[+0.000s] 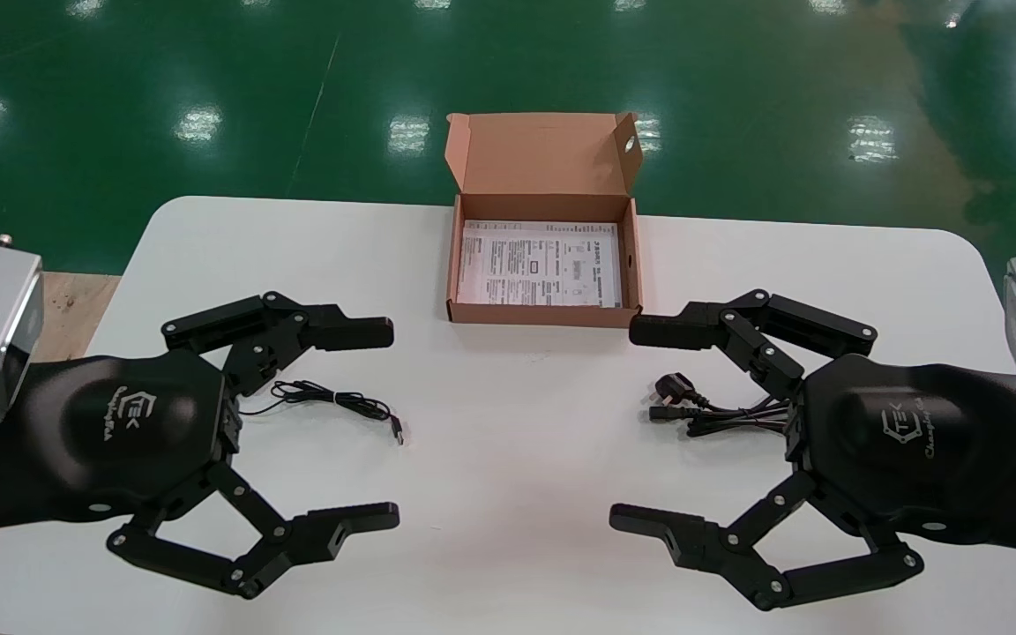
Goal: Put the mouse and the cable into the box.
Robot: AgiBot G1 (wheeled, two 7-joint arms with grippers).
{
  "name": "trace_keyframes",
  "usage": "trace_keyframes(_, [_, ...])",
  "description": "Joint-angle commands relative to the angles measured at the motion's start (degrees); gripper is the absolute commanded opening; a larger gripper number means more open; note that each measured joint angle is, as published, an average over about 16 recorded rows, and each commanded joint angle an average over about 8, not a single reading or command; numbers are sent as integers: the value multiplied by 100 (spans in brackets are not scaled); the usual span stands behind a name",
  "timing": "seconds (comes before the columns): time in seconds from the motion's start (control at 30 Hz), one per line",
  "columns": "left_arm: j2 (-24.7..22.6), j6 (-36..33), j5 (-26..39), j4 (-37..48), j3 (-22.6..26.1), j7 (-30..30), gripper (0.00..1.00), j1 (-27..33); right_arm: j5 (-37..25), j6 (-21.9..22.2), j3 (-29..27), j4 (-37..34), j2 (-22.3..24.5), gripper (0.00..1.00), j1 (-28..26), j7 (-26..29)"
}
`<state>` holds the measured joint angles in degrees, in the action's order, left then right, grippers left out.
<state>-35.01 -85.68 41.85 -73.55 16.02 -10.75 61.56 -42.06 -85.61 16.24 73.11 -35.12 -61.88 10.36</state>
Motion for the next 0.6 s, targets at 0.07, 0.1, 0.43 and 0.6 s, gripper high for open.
trace_keyframes(0.07, [0, 0, 0, 0, 0, 0, 100, 0, 0, 0, 0, 0, 0, 100, 0, 0])
trace_keyframes(0.1, [0, 0, 0, 0, 0, 0, 100, 0, 0, 0, 0, 0, 0, 100, 0, 0])
trace_keyframes(0.43, [0, 0, 0, 0, 0, 0, 100, 0, 0, 0, 0, 0, 0, 100, 0, 0])
trace_keyframes(0.6, [0, 0, 0, 0, 0, 0, 100, 0, 0, 0, 0, 0, 0, 100, 0, 0])
